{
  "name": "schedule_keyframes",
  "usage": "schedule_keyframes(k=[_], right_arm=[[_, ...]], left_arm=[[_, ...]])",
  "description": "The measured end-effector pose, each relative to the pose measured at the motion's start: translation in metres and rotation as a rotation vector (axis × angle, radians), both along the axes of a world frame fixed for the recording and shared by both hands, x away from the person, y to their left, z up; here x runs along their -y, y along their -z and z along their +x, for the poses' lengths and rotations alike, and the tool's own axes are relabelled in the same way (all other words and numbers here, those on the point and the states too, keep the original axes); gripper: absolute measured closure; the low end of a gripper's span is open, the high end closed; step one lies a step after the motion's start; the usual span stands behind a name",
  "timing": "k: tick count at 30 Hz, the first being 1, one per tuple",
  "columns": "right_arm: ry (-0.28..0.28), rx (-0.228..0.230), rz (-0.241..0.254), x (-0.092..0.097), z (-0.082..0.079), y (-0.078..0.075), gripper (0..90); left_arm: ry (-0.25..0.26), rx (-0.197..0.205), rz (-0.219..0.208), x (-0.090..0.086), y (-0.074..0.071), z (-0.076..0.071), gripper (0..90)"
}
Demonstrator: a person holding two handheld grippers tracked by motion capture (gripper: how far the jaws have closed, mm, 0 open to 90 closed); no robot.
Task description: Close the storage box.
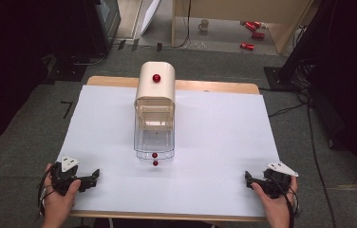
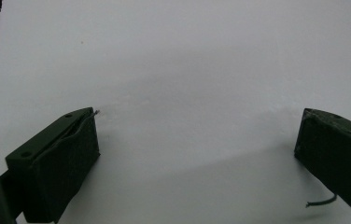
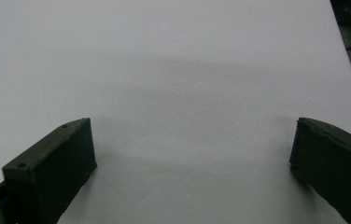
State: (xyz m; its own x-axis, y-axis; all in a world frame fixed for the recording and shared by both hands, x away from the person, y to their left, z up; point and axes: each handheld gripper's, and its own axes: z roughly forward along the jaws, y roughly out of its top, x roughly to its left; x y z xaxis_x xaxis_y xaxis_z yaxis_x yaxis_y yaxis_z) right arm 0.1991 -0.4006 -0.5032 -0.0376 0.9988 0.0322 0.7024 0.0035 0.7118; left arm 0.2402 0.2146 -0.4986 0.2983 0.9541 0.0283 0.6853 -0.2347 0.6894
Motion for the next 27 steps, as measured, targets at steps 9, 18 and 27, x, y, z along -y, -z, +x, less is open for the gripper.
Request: schedule_keyframes(k=[9,18,27], right_arm=[[0.007,0.042,0.026,-0.018,-0.004,-0.012,1.7],[-0.044,0.066,0.025,-0.051,-0.002,-0.028,5.6],[-0.087,0.105,0.064,-0.081,-0.002,-0.045,7.5]], left_arm=[[0.000,0.000,0.000,0.000,0.000,0.000,0.0],[0.000,0.000,0.000,0.000,0.000,0.000,0.0],[0.000,0.000,0.000,0.000,0.000,0.000,0.0]])
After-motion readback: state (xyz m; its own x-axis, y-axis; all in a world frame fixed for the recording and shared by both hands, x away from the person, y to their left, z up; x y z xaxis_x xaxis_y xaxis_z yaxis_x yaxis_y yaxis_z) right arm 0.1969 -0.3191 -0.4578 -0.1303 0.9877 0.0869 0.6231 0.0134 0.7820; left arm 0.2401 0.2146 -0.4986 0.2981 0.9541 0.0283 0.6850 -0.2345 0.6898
